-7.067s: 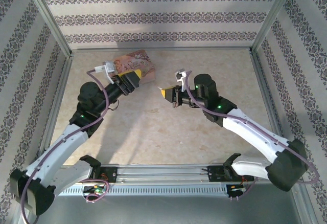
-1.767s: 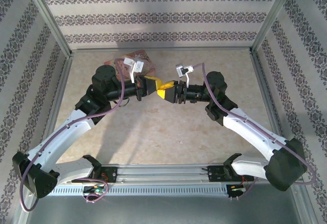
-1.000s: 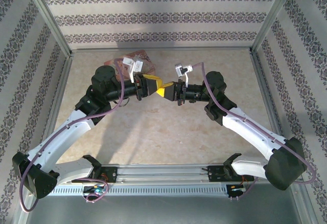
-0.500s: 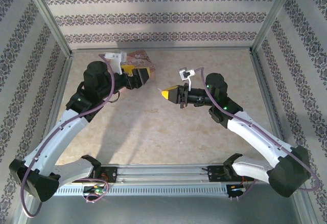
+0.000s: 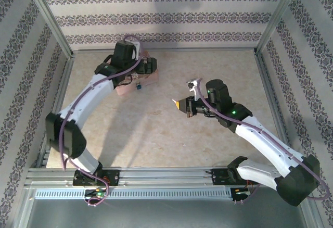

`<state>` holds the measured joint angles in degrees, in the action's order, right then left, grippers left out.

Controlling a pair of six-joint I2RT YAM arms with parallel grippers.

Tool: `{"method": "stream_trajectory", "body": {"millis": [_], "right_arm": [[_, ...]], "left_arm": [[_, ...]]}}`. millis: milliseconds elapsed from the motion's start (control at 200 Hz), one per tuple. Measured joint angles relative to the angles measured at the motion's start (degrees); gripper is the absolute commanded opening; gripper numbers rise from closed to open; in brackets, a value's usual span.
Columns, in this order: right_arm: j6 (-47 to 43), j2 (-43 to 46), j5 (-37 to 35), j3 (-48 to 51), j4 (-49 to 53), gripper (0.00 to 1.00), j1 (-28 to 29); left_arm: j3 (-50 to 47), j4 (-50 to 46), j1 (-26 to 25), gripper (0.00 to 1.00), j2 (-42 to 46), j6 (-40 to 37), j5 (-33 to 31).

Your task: Unlock the padlock with the key

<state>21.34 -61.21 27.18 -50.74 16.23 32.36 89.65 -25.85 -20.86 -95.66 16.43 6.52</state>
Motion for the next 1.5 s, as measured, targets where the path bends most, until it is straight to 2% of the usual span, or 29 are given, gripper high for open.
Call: {"method": "stream_trajectory", "body": {"millis": [315,875,1134,1344,1499], "right_arm": [[-2.05,2.36,-4.42,0.81,4.68,0.0,0.0],[-2.29,2.14,-5.51,1.86,5.88,0.0,0.0],[-2.32,2.12,-5.64,1.92,5.9,0.0,0.0],[-2.32,2.12,-5.97,1.92,5.99,0.0,-0.17],[-2.29,2.19,-5.95,2.14,6.34,0.0,-1.9]], "left_arm": [[15.69,-5.92,0.48,0.99,-19.08,-2.97,-0.83],[44.13,-20.31,0.72,0.99,-40.7,-6.21,-0.76],[46.77,-25.0,0.74,0.99,-44.19,-7.1,-0.09],[46.6,-25.27,0.66,0.99,-44.26,-7.28,0.74],[41.35,-22.97,0.22,0.99,-41.53,-7.69,0.74]]}}
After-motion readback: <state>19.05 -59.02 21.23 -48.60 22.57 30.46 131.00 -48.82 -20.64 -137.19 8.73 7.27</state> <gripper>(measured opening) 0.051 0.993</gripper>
